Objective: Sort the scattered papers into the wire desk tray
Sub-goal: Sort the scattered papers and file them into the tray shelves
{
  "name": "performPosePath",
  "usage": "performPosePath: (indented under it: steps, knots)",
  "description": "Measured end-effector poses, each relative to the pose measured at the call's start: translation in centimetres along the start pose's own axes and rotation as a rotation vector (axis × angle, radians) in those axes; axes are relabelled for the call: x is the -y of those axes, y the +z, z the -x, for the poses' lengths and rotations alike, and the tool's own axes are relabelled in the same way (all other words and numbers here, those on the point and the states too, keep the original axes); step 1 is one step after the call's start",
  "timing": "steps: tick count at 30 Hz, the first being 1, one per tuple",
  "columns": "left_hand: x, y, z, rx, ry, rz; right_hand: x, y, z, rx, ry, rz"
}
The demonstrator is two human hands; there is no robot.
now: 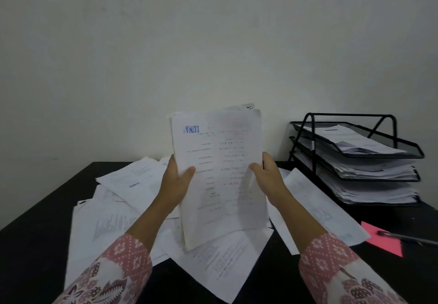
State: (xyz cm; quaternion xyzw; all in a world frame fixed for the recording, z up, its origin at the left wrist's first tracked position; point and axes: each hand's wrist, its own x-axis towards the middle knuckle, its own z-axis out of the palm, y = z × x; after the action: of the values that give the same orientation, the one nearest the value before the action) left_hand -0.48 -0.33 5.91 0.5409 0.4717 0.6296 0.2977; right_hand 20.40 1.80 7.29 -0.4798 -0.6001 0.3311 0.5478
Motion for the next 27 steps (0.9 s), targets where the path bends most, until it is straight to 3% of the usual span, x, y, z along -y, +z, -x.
performPosePath:
  steps: [8, 20, 27]
  knots:
    - [-1.4, 5.3, -0.2, 0.165, 0.032, -0.057, 0.4, -6.5, -0.5, -0.187, 0.076, -0.095]
    - [-0.3, 16.7, 2.2, 0.625, -0.238, -0.180, -4.4, -18.6, 0.9, -0.457, 0.446, -0.115]
    - [0.1, 20.5, 3.3, 0.756, -0.306, -0.182, -5.9, -23.8, 0.4, -0.547, 0.553, -0.075]
